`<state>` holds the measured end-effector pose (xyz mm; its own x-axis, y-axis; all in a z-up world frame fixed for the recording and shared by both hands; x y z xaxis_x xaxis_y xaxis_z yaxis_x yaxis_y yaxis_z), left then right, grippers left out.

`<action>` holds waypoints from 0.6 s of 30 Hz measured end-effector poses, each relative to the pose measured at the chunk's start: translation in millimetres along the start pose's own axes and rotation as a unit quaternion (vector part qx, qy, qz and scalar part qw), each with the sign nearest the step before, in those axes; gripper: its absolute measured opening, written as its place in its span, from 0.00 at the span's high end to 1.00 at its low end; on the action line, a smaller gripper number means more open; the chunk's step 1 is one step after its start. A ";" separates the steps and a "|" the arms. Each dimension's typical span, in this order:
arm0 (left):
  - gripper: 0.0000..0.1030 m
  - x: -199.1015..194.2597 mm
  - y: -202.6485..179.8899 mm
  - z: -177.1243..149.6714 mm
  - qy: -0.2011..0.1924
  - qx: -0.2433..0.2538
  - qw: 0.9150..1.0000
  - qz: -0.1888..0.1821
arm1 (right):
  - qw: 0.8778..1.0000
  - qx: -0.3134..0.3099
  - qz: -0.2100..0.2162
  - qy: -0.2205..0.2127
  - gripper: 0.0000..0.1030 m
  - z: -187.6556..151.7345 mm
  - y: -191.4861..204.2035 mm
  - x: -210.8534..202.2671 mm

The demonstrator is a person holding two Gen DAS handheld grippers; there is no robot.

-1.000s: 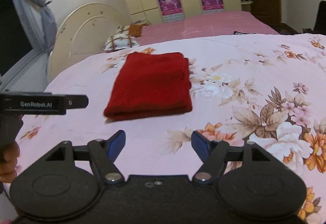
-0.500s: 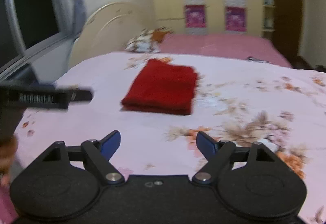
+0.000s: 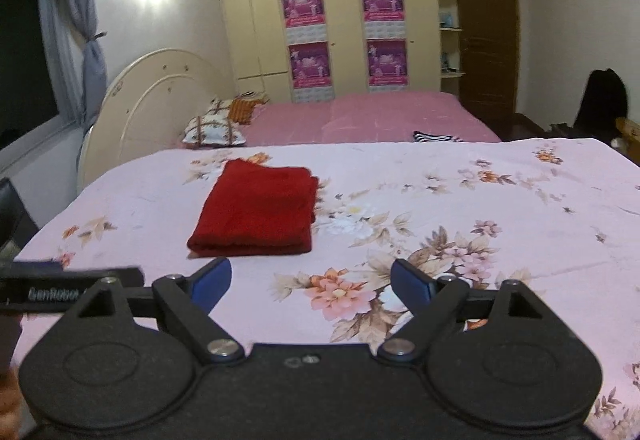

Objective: Fold small clothes

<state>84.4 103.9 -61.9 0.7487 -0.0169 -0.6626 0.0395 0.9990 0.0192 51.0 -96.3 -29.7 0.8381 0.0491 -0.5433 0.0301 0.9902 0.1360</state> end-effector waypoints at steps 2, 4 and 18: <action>0.00 -2.8 -1.5 -0.3 -0.004 0.004 1.000 0.005 | 1.000 0.006 0.002 -0.002 0.16 0.3 -1.8 -1.8; 0.00 -5.0 -2.6 -0.2 -0.006 0.008 1.000 0.010 | 1.000 0.005 0.006 -0.003 0.16 -1.4 -0.2 -2.1; 0.00 -7.9 -3.0 2.7 -0.014 0.003 1.000 0.018 | 1.000 -0.012 0.002 -0.008 0.16 -2.4 7.2 -2.4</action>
<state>80.1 100.9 -54.7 0.7676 0.0184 -0.6407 0.0161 0.9987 0.0479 47.9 -89.0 -29.5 0.8468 0.0505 -0.5296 0.0144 0.9929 0.1177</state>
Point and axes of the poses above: each gripper's, at about its wrist camera, not at the fingertips, and x roughly the way its jaws point, y to its left, z to its top, the point moved 8 cm from there along x, roughly the way its jaws point, and after that the axes turned 2 degrees about z, right-handed, at the moved point
